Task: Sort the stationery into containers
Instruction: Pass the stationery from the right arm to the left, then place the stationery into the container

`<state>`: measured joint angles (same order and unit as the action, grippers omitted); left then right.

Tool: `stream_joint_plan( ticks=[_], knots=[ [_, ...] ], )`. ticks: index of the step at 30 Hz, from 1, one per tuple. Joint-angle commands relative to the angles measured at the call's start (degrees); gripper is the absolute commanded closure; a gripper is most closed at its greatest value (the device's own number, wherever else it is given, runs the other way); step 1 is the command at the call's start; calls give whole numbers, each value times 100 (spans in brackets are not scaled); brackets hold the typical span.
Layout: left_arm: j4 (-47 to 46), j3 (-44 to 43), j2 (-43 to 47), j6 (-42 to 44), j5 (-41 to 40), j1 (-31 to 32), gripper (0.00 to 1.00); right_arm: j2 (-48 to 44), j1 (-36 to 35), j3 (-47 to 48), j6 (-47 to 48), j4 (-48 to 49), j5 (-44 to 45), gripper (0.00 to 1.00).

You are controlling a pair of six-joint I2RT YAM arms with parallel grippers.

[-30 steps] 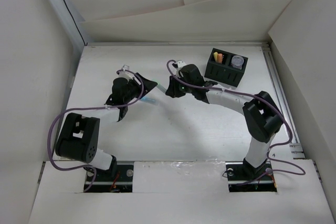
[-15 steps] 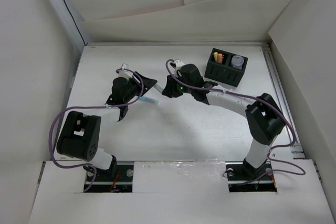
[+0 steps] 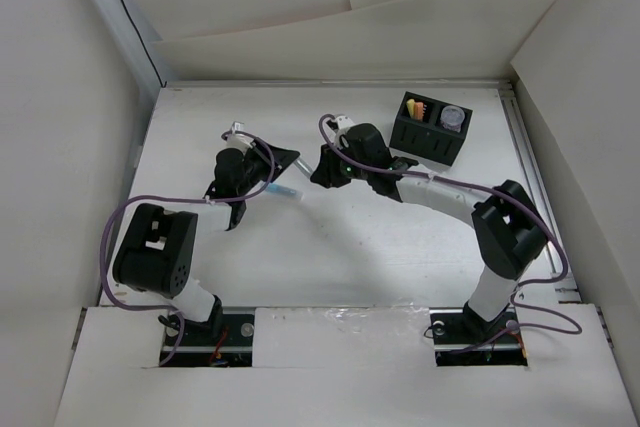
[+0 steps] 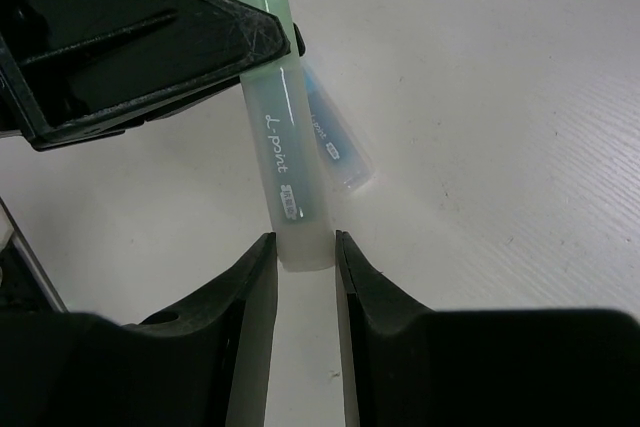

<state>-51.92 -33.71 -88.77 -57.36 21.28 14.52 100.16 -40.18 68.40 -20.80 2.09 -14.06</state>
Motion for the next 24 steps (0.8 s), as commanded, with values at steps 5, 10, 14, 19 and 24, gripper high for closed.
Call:
stream_joint_plan(
  ticks=[5, 10, 14, 19, 24],
  knots=[
    [-407, -74, -26, 15, 78, 50, 89, -260, 2, -11, -65, 380, -166, 94],
    [-205, -188, 27, 138, -70, 174, 99, -400, 55, -63, -118, 380, -167, 51],
    [-152, -302, 88, 190, -141, 226, 99, -681, 115, -195, -118, 380, -167, 32],
    [-152, -461, 88, 243, -89, 340, 99, -1313, 283, -494, -170, 380, 174, 24],
    [94, -1223, 88, 506, -413, 744, 99, -2445, 519, -1056, -503, 257, 1615, 23]
  ],
)
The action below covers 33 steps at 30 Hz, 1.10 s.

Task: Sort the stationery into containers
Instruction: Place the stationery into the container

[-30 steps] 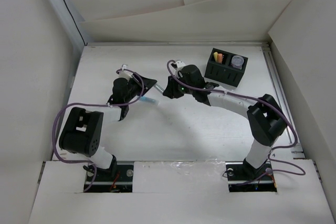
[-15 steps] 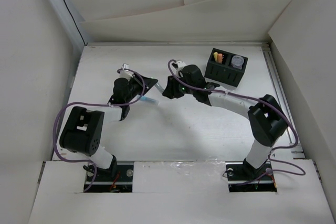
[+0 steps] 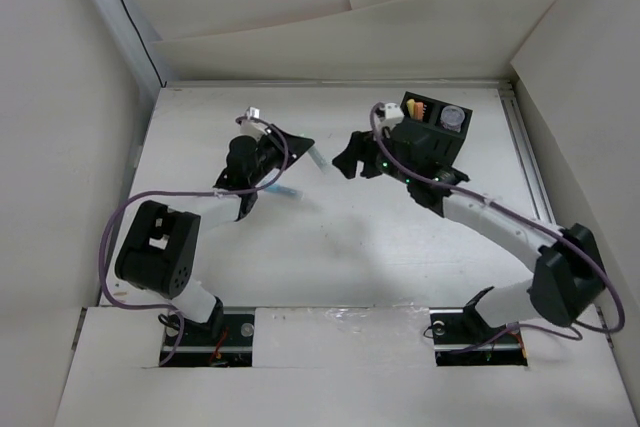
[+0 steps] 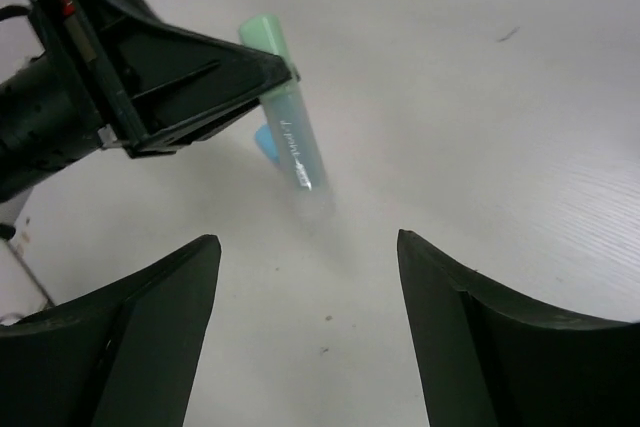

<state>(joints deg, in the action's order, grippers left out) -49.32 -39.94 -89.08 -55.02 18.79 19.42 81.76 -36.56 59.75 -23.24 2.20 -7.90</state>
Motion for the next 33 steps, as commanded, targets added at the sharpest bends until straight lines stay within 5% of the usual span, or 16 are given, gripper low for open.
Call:
stream_joint_plan(
  ticks=[1, 6, 8, 9, 10, 12, 26, 33],
  knots=[
    [-79, -742, 49, 343, -260, 351, 99, -756, 210, -252, -312, 81, 1271, 23],
    [300, -1804, -513, 738, -692, 808, 99, -1714, 579, -805, -707, -141, 2546, 23],
    [423, -2437, -759, 826, -754, 888, 98, -2171, 658, -1008, -935, -141, 2784, 31],
    [493, -2674, -1039, 888, -867, 975, 98, -2303, 711, -1096, -988, -141, 2933, 40],
    [755, -3207, -1320, 1062, -972, 1133, 98, -2548, 798, -1245, -1076, -141, 3083, 70],
    [1011, -3737, -1601, 1256, -1121, 1204, 98, -2787, 877, -1386, -1155, -141, 3154, 100],
    [2866, -8728, -4484, 2294, -2010, 1925, 92, -3623, 1449, -1888, -1455, -141, 2962, 100],
    [2647, -9294, -5049, 2619, -2281, 2083, 90, -3728, 1554, -1888, -1455, -88, 2715, 100]
  ],
)
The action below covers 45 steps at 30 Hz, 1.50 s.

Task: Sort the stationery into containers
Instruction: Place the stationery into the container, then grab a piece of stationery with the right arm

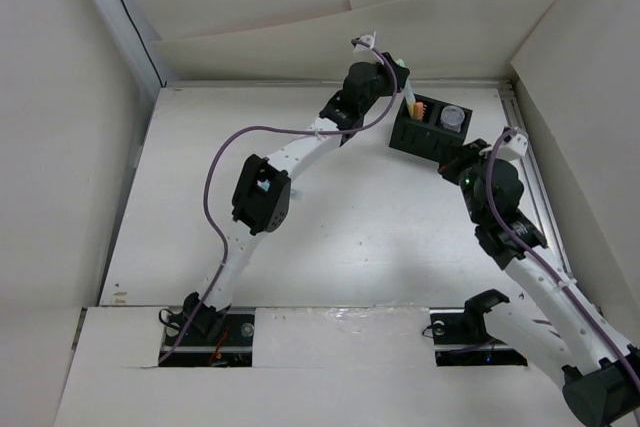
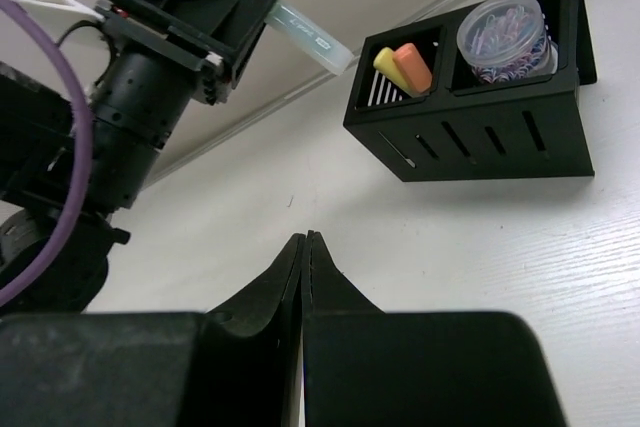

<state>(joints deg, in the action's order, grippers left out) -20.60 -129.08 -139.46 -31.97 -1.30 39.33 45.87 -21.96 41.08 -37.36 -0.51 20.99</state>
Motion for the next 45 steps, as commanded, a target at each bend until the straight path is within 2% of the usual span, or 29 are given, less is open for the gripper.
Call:
stream_joint_plan(
  ticks=[1, 5, 14, 20, 24, 25, 32, 35, 37, 38, 40, 42, 43, 45],
  knots=[
    [-225, -381, -11, 383, -344, 162, 90, -139, 95, -73, -43, 183, -175, 100],
    [-357, -547, -257, 691, -459, 286, 88, -201, 95, -74, -43, 236, -298, 100],
    [-418, -619, -503, 692, -354, 286, 88, -377, 200, -127, -43, 289, -411, 100],
    [-524, -347, -503, 692, -353, 286, 88, -315, 200, -127, -43, 350, -465, 100],
    [-524, -277, -442, 692, -292, 286, 83, -262, 200, -179, -43, 350, -517, 99],
    [-524, -276, -442, 692, -292, 286, 78, -262, 200, -179, -43, 350, -517, 99],
    [-594, 154, -144, 753, -292, 286, 60, -210, 200, -179, -43, 350, -517, 84],
    [-594, 207, -21, 753, -292, 286, 52, -210, 200, -179, -43, 350, -517, 72],
    [-542, 303, 111, 753, -292, 286, 51, -210, 200, -179, 10, 350, -517, 63],
    [-542, 391, 338, 753, -214, 286, 49, -210, 200, -179, 10, 402, -570, 62],
    [-594, 741, 646, 753, -213, 286, 49, -158, 200, -179, 10, 403, -657, 62],
    [-769, 1128, 1250, 692, -318, 286, 57, 0, 200, -118, 141, 456, -920, 63],
    [-770, 1322, 1463, 692, -318, 286, 60, 88, 200, -31, 142, 456, -1026, 68],
    [-884, 1998, 2120, 543, -318, 286, 64, 413, 200, 57, 203, 456, -1385, 91]
  ],
)
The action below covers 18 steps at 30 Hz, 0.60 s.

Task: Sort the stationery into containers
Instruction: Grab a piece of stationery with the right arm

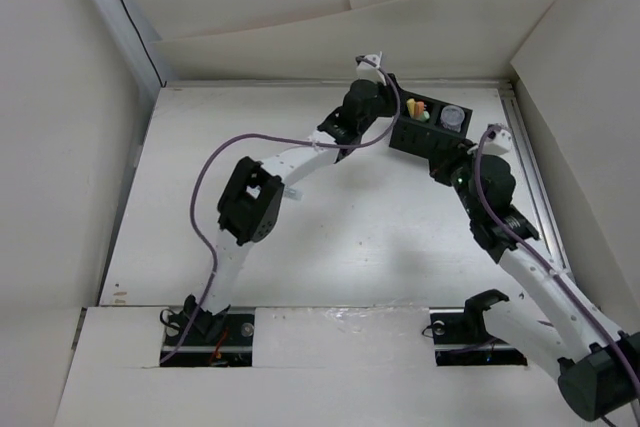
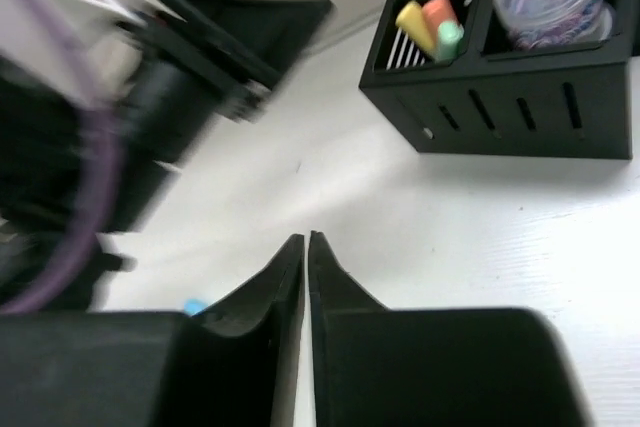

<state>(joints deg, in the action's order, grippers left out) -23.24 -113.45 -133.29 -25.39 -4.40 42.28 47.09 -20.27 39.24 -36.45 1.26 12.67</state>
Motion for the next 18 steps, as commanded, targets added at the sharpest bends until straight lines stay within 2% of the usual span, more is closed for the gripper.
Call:
stream_joint_plan(
  ticks=[1, 3, 4, 5, 8, 9, 12, 15, 16, 18],
  knots=[
    [-620, 690, 1743, -177, -8, -96, 66, 405, 32, 294, 190, 279, -659, 100],
    [-620, 1612, 2218, -317, 44, -202, 68, 704, -46, 373, 251, 279, -835, 100],
    [-698, 1989, 2725, -509, 184, -359, 68, 818, -99, 452, 348, 331, -1062, 100],
    [-760, 2785, 2982, -607, 238, -439, 68, 941, -213, 574, 410, 331, -1195, 100],
    [-866, 3923, 3949, -975, 238, -764, 69, 1617, -633, 821, 647, 331, -1538, 100],
    [-866, 4562, 4152, -1047, 186, -835, 69, 2002, -758, 987, 648, 331, -1539, 100],
    [-682, 5305, 4890, -1187, 45, -993, 69, 2619, -1241, 1364, 840, 331, -1881, 95],
    [-366, 6061, 5548, -1188, -244, -994, 70, 3428, -1697, 1691, 1121, 270, -2241, 77],
    [-313, 6445, 5708, -1327, -297, -994, 70, 3839, -1812, 1909, 1192, 209, -2294, 58],
    [-312, 6869, 6259, -1433, -298, -994, 70, 4280, -2075, 2191, 1324, 60, -2356, 41]
  ],
)
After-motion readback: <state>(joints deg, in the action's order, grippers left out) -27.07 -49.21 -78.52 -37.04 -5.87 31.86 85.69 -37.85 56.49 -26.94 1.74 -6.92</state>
